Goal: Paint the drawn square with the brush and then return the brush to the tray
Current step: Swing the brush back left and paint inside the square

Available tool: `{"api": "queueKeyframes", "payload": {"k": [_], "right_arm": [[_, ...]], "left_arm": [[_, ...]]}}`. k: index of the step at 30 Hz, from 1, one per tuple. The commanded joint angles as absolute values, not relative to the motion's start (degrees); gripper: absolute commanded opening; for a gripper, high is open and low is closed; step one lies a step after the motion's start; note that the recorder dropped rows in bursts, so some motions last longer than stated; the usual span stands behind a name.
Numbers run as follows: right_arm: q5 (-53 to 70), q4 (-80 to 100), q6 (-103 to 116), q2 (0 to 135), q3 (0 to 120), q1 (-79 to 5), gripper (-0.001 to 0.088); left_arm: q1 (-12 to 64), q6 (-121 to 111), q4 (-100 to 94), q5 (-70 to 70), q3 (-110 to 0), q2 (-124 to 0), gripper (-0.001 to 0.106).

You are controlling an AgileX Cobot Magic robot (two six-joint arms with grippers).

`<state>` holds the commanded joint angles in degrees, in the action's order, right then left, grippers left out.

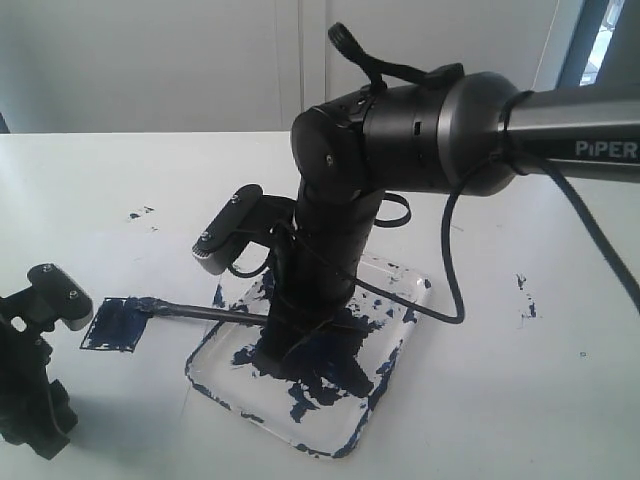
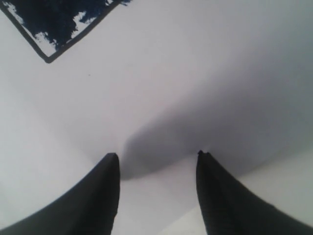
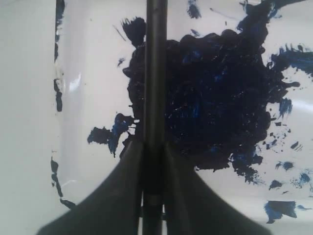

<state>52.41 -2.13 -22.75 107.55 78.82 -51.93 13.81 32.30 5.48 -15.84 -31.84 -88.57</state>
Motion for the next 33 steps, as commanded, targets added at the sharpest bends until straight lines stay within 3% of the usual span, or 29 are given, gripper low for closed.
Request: {"api": "queueKeyframes", "payload": {"k": [16,33], "right_arm": [[51.1,-1.4,-22.2,102.1,80.8,-51.9,0.0],[50.8,-6.7,-25.6,106.4,80.7,-54.8,0.0]], "left_arm": [[13.8,32.2,5.5,-15.9,-31.8,-88.6,0.054],[13.8,32.1,5.5,-16.1,-31.8,-88.6,0.054]]}}
